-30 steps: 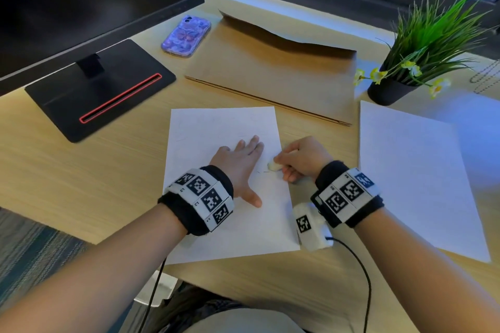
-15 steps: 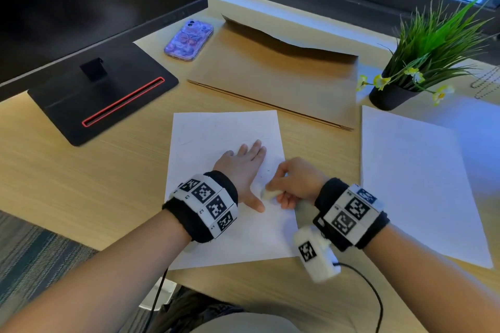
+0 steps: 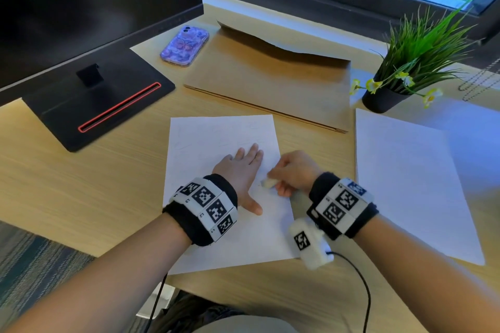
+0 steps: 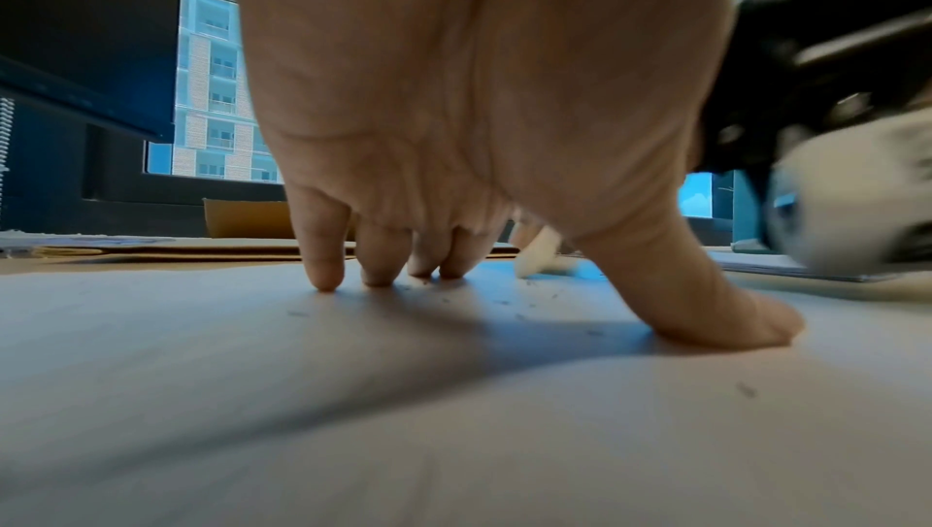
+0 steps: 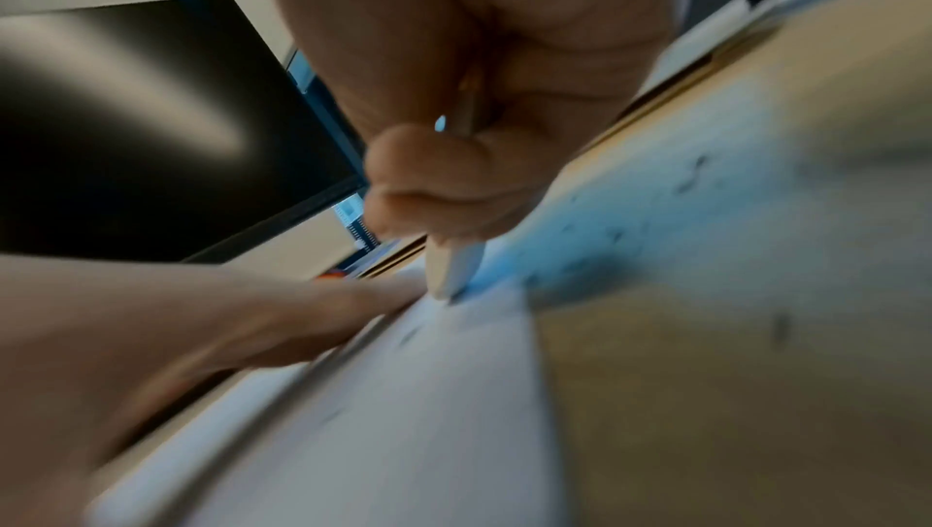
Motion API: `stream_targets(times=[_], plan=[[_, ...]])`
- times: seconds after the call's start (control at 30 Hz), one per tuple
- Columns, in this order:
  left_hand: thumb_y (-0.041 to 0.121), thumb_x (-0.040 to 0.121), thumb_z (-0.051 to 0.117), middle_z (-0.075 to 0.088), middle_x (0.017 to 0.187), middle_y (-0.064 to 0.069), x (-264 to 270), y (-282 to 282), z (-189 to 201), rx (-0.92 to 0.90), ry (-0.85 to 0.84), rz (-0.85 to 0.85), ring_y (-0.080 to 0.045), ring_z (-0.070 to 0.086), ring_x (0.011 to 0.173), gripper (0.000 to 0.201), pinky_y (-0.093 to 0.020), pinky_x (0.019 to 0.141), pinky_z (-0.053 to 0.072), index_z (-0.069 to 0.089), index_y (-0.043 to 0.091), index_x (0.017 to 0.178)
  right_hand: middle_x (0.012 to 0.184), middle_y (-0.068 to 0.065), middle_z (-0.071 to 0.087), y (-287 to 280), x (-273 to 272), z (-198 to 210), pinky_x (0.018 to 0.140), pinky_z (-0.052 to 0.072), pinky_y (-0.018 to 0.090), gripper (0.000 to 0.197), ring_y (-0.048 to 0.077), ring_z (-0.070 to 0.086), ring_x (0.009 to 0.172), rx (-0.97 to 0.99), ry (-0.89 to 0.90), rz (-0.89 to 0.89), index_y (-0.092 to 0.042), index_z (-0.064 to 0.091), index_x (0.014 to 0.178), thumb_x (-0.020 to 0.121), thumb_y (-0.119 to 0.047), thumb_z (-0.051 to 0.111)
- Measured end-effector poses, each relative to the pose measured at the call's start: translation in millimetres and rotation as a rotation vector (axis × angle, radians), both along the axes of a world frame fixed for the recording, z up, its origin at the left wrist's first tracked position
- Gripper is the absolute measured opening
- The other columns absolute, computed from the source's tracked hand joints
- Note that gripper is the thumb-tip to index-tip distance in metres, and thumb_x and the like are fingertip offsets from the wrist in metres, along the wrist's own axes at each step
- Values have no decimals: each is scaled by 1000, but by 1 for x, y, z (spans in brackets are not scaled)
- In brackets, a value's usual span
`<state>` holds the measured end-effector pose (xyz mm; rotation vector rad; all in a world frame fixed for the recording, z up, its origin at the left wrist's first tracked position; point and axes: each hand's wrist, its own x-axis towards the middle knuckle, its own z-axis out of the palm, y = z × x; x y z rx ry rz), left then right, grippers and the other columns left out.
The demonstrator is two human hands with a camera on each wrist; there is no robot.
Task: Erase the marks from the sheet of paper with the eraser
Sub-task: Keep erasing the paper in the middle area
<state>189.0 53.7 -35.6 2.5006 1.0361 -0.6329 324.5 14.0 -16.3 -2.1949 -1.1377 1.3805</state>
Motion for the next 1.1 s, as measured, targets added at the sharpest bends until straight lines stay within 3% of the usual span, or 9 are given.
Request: stream_targets(times=[0.1, 0.3, 0.47, 0.6, 0.67, 0.83, 1.0, 1.1], plan=[[57, 74, 69, -21, 156, -5, -1, 0, 0, 2, 7, -2, -26, -6, 146, 122, -38, 118, 10, -16, 11, 148, 56, 8, 63, 15, 14, 3, 48, 53, 26, 14, 14, 57, 41, 106, -89, -153, -8, 54, 81, 92, -15, 59], [57, 73, 69, -19, 157, -5, 0, 0, 2, 8, 4, -9, -27, -3, 146, 122, -39, 117, 13, -14, 10, 149, 51, 7, 62, -8, -13, -2, 44, 49, 23, 17, 13, 56, 39, -45, 94, 77, -6, 57, 70, 83, -8, 67], [60, 73, 67, -18, 157, -4, -1, -1, 1, 48, 27, -17, -25, -2, 146, 121, -40, 115, 19, -13, 12, 149, 55, 6, 61, 20, 9, 1, 40, 47, 20, 15, 9, 56, 36, 73, 18, -198, -7, 56, 80, 91, -15, 60], [60, 73, 68, -18, 157, -4, -1, 0, 1, 43, 27, -13, -25, -2, 146, 122, -41, 115, 17, -14, 11, 149, 50, 6, 62, -3, -14, -3, 46, 49, 24, 15, 14, 58, 41, -21, 57, 22, -6, 56, 75, 87, -10, 64], [60, 72, 68, -17, 157, -4, -1, 0, 2, 42, 26, -16, -25, -2, 146, 122, -41, 115, 17, -13, 11, 149, 51, 7, 62, -4, -13, -4, 46, 49, 24, 14, 14, 57, 41, -63, 97, 43, -5, 56, 75, 86, -9, 65], [60, 73, 68, -18, 157, -3, -1, -1, 2, 42, 21, -10, -24, -2, 146, 121, -41, 115, 17, -13, 13, 149, 50, 6, 59, 22, 5, 0, 41, 46, 22, 19, 12, 53, 36, 61, 34, -232, -8, 54, 74, 92, -15, 59], [60, 73, 67, -18, 157, -3, -1, -1, 2, 45, 21, -13, -24, -2, 146, 121, -41, 115, 16, -13, 12, 149, 53, 9, 61, -7, -19, -3, 46, 50, 24, 18, 13, 56, 40, -52, 112, 32, -6, 55, 72, 88, -9, 63], [60, 74, 67, -18, 157, -2, -1, -1, 3, 40, 20, -14, -23, -3, 146, 120, -41, 115, 15, -13, 12, 149, 55, 10, 62, 2, -11, -6, 50, 52, 25, 19, 13, 56, 42, -9, 75, -25, -4, 58, 72, 89, -11, 62]])
